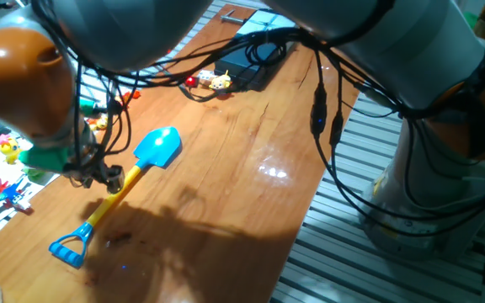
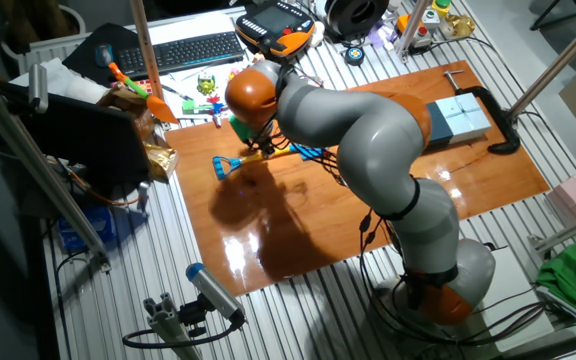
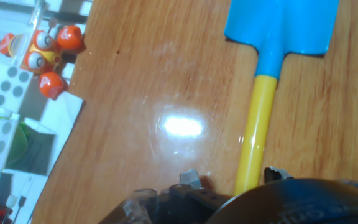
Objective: Use a shovel to scoop up an object
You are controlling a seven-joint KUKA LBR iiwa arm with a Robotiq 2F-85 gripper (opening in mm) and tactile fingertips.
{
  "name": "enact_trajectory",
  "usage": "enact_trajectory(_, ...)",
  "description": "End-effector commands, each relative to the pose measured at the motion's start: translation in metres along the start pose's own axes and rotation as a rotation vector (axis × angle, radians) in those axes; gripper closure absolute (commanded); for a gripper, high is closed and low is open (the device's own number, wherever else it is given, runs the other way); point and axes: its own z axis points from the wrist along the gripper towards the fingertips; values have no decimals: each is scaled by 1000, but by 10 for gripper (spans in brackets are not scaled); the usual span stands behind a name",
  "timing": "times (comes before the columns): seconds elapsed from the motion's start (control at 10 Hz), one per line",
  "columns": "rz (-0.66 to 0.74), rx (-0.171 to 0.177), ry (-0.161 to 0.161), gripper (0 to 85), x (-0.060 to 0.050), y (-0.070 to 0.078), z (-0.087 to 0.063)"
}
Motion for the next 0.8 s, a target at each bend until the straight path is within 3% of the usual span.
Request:
enact_trajectory(0.0, 15, -3, -10, 247, 3, -1, 5)
enact_trajectory(0.3, 26, -2, -19, 200, 4, -6, 13)
enact_trajectory(0.7, 55, -25, -34, 210, 3, -11, 23)
